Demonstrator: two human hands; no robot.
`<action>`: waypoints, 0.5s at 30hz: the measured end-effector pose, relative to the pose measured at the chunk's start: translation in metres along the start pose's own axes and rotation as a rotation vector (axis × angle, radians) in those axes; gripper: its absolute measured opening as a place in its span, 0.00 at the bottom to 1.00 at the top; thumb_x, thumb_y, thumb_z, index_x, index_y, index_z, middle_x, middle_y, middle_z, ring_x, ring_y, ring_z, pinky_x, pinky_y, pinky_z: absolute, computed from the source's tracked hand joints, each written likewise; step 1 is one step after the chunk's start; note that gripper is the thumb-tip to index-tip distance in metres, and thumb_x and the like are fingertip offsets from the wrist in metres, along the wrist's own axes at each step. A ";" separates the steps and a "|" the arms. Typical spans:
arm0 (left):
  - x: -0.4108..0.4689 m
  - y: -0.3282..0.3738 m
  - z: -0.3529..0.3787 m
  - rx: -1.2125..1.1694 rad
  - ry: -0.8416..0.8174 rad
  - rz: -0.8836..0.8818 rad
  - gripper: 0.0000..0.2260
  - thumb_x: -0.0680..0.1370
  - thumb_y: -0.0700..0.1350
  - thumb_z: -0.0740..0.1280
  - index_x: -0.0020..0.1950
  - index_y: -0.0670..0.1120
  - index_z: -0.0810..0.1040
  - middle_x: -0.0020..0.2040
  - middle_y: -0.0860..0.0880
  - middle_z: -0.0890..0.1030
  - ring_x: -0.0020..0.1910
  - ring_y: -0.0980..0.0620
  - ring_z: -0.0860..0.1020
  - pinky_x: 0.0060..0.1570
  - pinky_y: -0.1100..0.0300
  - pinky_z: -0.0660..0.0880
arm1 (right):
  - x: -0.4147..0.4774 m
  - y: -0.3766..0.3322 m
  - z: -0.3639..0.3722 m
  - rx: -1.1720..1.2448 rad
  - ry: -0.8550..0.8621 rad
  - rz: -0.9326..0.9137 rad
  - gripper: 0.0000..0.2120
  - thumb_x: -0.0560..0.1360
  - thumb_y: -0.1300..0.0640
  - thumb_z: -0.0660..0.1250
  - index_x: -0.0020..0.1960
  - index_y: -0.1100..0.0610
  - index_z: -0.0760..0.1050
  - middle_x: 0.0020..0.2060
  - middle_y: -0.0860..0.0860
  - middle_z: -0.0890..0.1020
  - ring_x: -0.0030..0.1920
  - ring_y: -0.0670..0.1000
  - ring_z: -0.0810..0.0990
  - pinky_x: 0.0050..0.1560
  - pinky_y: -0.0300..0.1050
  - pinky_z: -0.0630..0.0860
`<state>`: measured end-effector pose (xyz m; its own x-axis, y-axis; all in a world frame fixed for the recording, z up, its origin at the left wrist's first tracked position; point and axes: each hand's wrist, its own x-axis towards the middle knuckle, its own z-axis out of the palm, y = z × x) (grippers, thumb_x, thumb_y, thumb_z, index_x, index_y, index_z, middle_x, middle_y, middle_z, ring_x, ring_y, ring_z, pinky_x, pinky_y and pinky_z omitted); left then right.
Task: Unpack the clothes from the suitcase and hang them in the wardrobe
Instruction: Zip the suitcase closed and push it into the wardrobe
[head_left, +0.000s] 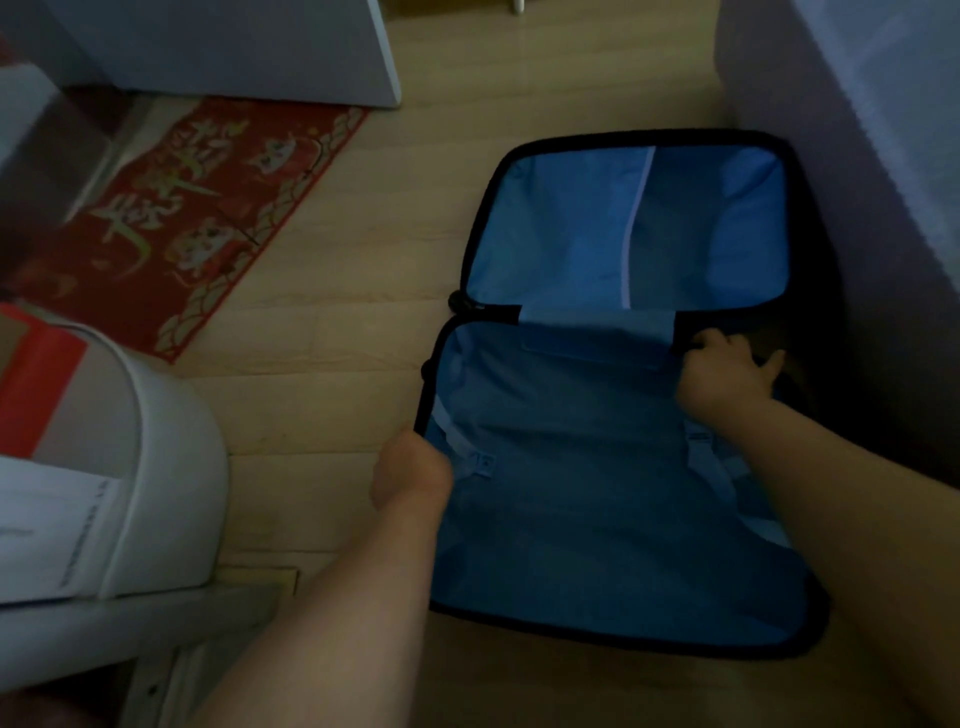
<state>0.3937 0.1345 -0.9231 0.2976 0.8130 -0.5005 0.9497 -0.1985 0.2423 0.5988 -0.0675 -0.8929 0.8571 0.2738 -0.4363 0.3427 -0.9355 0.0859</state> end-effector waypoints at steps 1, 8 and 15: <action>0.001 -0.005 0.002 -0.055 0.021 -0.049 0.13 0.79 0.39 0.61 0.62 0.39 0.74 0.62 0.40 0.76 0.59 0.42 0.76 0.54 0.52 0.73 | -0.001 -0.003 -0.001 -0.008 -0.001 -0.014 0.18 0.75 0.63 0.59 0.63 0.56 0.73 0.70 0.54 0.63 0.69 0.57 0.59 0.70 0.70 0.46; 0.017 -0.030 -0.020 -0.250 0.262 -0.256 0.12 0.77 0.37 0.61 0.60 0.38 0.77 0.58 0.38 0.78 0.56 0.38 0.77 0.51 0.50 0.74 | -0.014 -0.038 0.003 -0.107 0.000 -0.189 0.14 0.77 0.61 0.58 0.59 0.57 0.75 0.65 0.54 0.67 0.64 0.56 0.64 0.67 0.62 0.60; 0.026 -0.043 -0.032 -0.322 0.378 -0.161 0.13 0.75 0.35 0.62 0.58 0.39 0.78 0.56 0.37 0.79 0.55 0.37 0.77 0.51 0.49 0.75 | -0.010 -0.047 0.004 0.260 0.059 -0.312 0.17 0.74 0.65 0.62 0.61 0.57 0.77 0.63 0.54 0.75 0.61 0.56 0.71 0.58 0.47 0.73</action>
<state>0.3578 0.1817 -0.9198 0.0372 0.9720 -0.2319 0.8845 0.0760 0.4603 0.5722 -0.0276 -0.8961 0.7503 0.5589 -0.3531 0.4879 -0.8286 -0.2747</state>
